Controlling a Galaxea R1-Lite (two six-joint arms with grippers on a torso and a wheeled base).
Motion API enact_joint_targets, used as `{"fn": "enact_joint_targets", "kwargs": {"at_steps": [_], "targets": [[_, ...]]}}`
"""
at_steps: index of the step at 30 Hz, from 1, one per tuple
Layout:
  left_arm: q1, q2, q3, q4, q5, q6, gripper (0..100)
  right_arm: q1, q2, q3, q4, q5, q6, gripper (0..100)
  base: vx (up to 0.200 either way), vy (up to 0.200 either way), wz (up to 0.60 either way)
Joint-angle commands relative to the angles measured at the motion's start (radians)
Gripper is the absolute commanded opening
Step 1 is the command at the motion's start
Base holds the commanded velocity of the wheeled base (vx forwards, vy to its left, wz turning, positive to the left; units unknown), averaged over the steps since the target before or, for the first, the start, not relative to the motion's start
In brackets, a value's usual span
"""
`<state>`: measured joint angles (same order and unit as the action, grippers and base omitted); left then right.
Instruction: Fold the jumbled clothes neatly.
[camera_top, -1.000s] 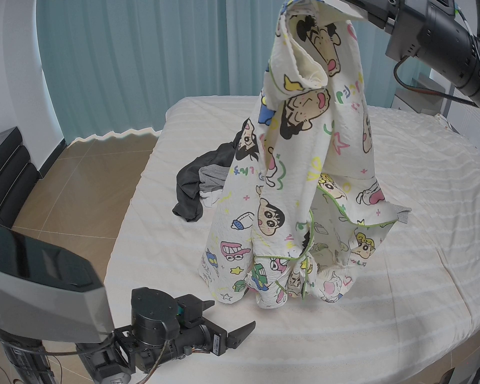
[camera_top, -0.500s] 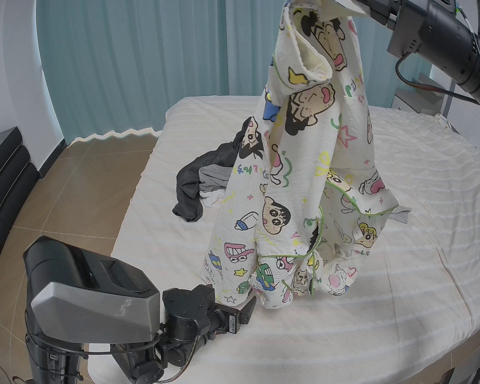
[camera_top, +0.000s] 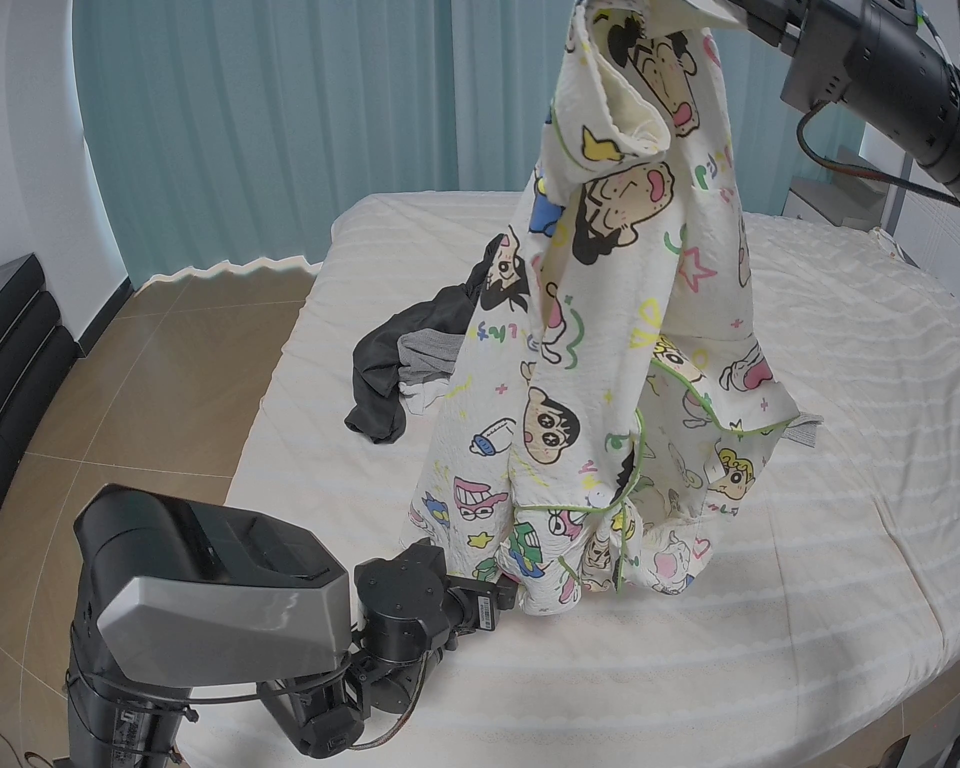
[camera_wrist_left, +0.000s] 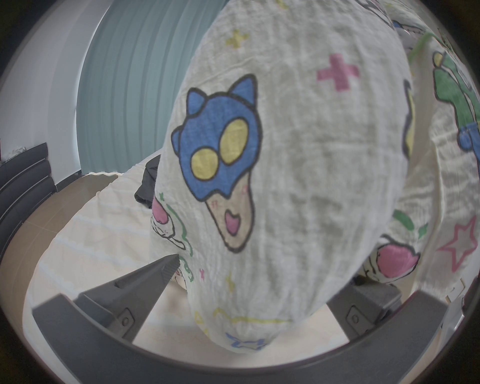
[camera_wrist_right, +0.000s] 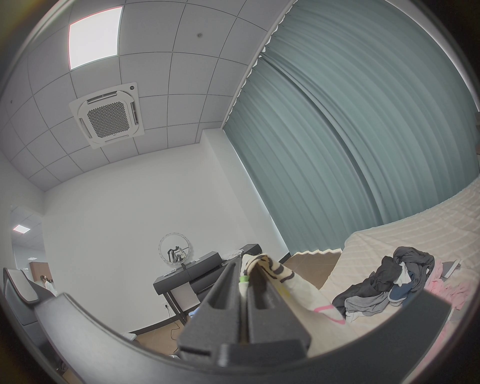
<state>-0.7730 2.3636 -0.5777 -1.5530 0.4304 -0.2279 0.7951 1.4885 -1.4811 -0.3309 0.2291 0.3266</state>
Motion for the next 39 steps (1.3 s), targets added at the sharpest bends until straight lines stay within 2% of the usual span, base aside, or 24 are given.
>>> {"fn": "enact_joint_targets", "kwargs": {"at_steps": [1, 4, 5, 12, 17, 25, 28, 36, 39], "targets": [[0.008, 0.0, -0.024, -0.018, 0.001, -0.002, 100, -0.002, -0.005, 0.005, 0.0, 0.001, 0.002, 0, 0.0, 0.0, 0.0], [0.015, 0.003, -0.039, -0.018, 0.001, -0.002, 100, -0.004, -0.007, 0.008, 0.0, 0.001, 0.002, 0, 0.0, 0.0, 0.0], [0.02, 0.003, -0.037, -0.018, 0.001, -0.002, 0, -0.007, -0.01, 0.013, 0.001, -0.001, 0.0, 0, 0.0, 0.0, 0.0], [0.032, -0.02, 0.024, -0.018, 0.001, -0.002, 0, -0.051, -0.025, 0.033, 0.001, 0.002, 0.003, 0, 0.0, 0.0, 0.0], [0.031, -0.064, 0.116, -0.018, 0.005, -0.004, 0, -0.089, -0.044, 0.076, 0.001, 0.004, 0.002, 0, 0.0, 0.0, 0.0], [0.035, -0.25, 0.289, -0.018, -0.002, -0.041, 0, -0.178, -0.071, 0.139, 0.001, 0.007, 0.002, 0, 0.0, 0.0, 0.0], [0.043, -0.35, 0.335, -0.018, -0.006, -0.044, 0, -0.234, -0.085, 0.159, 0.001, 0.007, 0.002, 0, 0.0, 0.0, 0.0], [0.103, -0.566, 0.348, -0.016, -0.012, -0.024, 0, -0.344, -0.139, 0.232, 0.001, 0.012, 0.002, 0, 0.0, 0.0, 0.0], [0.127, -0.626, 0.343, -0.015, -0.039, -0.002, 0, -0.376, -0.154, 0.269, 0.001, 0.012, 0.002, 0, 0.0, 0.0, 0.0]]}}
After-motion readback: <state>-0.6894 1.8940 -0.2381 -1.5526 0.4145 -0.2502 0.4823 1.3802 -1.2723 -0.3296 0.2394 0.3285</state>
